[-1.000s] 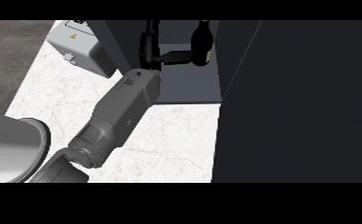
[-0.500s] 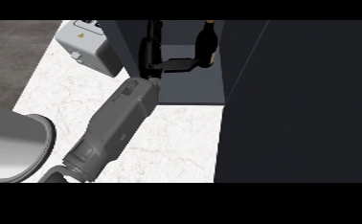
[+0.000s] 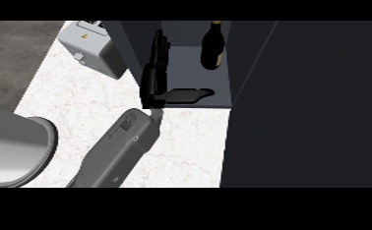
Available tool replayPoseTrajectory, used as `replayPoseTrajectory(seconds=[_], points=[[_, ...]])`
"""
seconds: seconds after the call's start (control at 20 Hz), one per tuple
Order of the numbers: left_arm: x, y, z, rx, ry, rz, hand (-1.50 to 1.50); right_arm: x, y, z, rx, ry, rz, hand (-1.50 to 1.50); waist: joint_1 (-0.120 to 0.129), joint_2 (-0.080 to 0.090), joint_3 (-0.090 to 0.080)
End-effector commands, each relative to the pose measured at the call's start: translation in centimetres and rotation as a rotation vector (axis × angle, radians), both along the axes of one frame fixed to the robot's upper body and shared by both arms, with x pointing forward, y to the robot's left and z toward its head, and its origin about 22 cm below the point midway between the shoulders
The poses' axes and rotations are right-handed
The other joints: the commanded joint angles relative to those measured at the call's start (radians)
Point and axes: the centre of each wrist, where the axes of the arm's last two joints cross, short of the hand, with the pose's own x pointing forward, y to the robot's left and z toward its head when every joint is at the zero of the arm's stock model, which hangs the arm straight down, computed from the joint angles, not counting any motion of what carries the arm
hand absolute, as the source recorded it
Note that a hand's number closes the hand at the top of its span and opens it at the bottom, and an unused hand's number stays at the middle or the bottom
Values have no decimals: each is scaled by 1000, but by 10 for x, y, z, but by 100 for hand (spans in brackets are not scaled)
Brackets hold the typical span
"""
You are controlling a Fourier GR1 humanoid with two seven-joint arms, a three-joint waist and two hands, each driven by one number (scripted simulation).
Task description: Pick up the wine, place it into the cabinet and close the cabinet
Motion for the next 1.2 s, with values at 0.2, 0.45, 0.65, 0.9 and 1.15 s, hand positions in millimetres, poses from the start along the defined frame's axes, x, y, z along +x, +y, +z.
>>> replayPoseTrajectory(seconds=[0.2, 0.45, 0.65, 0.9, 1.15], points=[[-74, 6, 2, -60, 1, -47, -150, -34, -11, 34, 18, -76, 5, -150, -3, 4, 0], [-108, 25, 7, -68, -28, -22, -150, -35, -12, 37, -5, -73, 25, -150, -10, 8, 0], [-140, 32, 8, -90, -35, -15, -150, -40, -13, 35, -69, -13, 88, 150, -12, 8, 0], [-151, 44, -4, -65, -30, 18, -150, -40, -2, 29, -176, 11, 333, 150, -18, 9, 0], [-182, 66, -2, -52, -25, 28, -150, -51, 14, 32, -125, 38, 478, 150, -9, 5, -2]])
